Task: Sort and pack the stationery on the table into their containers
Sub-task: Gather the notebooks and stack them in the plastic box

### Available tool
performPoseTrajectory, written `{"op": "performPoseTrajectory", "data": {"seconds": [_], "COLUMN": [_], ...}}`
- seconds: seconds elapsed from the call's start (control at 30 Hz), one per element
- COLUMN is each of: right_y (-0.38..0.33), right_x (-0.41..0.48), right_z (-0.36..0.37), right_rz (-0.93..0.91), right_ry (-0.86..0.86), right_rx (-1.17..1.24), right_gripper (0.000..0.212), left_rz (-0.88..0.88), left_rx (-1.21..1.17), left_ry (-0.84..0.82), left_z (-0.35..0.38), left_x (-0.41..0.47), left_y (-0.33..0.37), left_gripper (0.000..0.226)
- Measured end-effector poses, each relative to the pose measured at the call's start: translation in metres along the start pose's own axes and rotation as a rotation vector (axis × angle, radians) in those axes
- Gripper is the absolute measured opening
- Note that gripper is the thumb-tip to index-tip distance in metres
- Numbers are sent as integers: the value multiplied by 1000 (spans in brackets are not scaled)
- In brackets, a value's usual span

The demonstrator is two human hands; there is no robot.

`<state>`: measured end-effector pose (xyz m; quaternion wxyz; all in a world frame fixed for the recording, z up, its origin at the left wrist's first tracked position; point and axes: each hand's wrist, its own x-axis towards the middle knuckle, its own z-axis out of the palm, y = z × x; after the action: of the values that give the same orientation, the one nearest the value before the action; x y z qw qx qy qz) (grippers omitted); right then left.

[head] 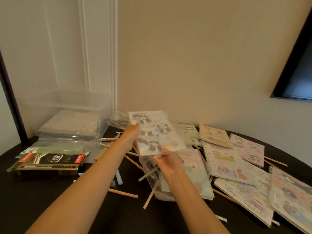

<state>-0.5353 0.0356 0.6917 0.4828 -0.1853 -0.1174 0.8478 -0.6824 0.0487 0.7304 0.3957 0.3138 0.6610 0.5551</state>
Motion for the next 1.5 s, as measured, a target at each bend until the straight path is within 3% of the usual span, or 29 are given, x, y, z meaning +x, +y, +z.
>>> {"op": "performPoseTrajectory", "data": {"seconds": [0.1, 0.23, 0.43, 0.63, 0.87, 1.13, 1.23, 1.33, 1.5], "right_y": [11, 21, 49, 53, 45, 27, 23, 20, 0], "right_x": [-4, 2, 26, 25, 17, 2, -10, -22, -42], "right_z": [9, 23, 24, 22, -3, 4, 9, 15, 17], "right_rz": [-26, -40, -47, 40, 46, -12, -59, -43, 42], "right_ry": [-16, 70, 148, 73, 269, 315, 312, 279, 209], "right_rx": [-48, 51, 23, -135, -287, -327, -332, -363, -482], "right_gripper": [57, 44, 53, 48, 46, 45, 38, 49, 41], "left_rz": [21, 69, -107, -130, -147, 112, 106, 79, 169], "left_rx": [-34, 55, 171, 142, 124, 578, 660, 791, 732], "left_ry": [36, -47, -225, -60, 105, 233, 258, 273, 244], "left_z": [1, -2, -34, -44, -55, -48, -43, -35, 2], "left_x": [-3, -17, -39, -24, -8, 3, 1, -5, -19], "left_y": [-5, -10, -8, -20, -51, -70, -66, -60, -39], "left_gripper": [38, 29, 18, 19, 25, 38, 52, 51, 49]}}
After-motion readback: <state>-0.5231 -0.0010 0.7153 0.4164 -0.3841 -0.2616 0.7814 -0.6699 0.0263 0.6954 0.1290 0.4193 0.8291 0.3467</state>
